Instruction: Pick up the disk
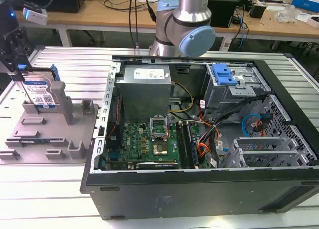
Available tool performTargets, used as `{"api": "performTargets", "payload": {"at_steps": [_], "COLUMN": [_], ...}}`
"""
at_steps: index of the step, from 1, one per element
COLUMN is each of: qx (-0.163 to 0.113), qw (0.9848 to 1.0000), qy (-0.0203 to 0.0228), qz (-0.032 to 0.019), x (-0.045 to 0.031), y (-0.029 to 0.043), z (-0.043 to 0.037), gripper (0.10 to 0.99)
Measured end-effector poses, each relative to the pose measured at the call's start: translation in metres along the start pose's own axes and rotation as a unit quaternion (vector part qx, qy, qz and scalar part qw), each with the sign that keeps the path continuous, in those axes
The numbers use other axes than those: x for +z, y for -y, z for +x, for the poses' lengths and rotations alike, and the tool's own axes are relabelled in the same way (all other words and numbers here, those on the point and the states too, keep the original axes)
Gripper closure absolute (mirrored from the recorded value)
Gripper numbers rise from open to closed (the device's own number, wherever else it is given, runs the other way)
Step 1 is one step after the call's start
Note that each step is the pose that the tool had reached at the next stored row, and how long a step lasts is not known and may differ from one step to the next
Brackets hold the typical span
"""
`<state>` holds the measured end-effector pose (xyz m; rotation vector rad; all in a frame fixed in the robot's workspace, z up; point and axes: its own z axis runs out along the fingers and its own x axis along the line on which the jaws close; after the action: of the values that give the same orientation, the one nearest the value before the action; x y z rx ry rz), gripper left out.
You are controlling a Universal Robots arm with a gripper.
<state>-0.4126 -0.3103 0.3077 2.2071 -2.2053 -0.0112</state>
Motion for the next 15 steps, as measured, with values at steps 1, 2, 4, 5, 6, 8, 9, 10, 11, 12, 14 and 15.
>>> {"api": "performTargets", "payload": {"at_steps": [1, 2, 4, 5, 6, 8, 9, 10, 11, 12, 14, 15], "qx": [0.000, 0.000, 0.000, 0.000, 0.000, -0.001, -0.001, -0.001, -0.001, -0.001, -0.001, -0.001], "qw": [1.0000, 1.0000, 1.0000, 1.0000, 1.0000, 1.0000, 1.0000, 1.0000, 1.0000, 1.0000, 1.0000, 1.0000], "qy": [0.0000, 0.0000, 0.0000, 0.0000, 0.0000, 0.0000, 0.0000, 0.0000, 0.0000, 0.0000, 0.0000, 0.0000], "qz": [0.0000, 0.0001, 0.0001, 0.0001, 0.0001, 0.0000, 0.0000, 0.0000, 0.0000, 0.0000, 0.0000, 0.0000], "x": [0.0005, 0.0009, 0.0032, 0.0047, 0.0055, 0.0072, 0.0078, 0.0081, 0.0084, 0.0089, 0.0095, 0.0097], "y": [0.0003, 0.0004, 0.0006, 0.0007, 0.0007, 0.0008, 0.0007, 0.0007, 0.0007, 0.0007, 0.0007, 0.0007], "z": [0.0000, 0.0000, 0.0000, 0.0000, -0.0001, -0.0004, -0.0005, -0.0006, -0.0006, -0.0006, -0.0007, -0.0007], "gripper": [0.545, 0.545, 0.545, 0.545, 0.545, 0.545, 0.545, 0.545, 0.545, 0.545, 0.545, 0.545]}}
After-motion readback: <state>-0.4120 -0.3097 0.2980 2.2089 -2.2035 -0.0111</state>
